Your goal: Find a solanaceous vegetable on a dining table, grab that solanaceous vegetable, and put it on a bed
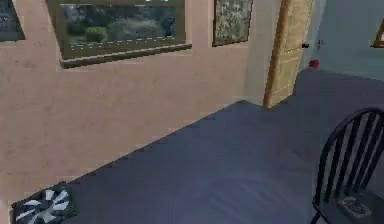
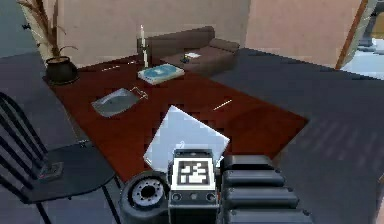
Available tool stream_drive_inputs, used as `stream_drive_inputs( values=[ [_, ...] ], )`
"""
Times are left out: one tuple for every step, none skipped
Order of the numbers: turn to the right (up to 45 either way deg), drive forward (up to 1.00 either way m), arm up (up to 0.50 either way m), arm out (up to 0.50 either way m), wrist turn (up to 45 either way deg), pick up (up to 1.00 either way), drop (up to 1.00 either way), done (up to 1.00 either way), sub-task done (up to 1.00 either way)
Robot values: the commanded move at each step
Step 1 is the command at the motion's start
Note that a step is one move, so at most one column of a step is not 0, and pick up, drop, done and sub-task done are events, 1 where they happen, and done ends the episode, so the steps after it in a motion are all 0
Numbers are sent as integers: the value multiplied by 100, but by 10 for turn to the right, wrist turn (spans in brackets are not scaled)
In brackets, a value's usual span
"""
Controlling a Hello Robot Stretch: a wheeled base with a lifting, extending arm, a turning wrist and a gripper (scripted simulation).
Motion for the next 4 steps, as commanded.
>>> stream_drive_inputs(
  values=[
    [0,95,0,0,0,0,0,0,0],
    [450,0,0,0,0,0,0,0,0],
    [0,100,0,0,0,0,0,0,0],
    [150,0,0,0,0,0,0,0,0]
  ],
)
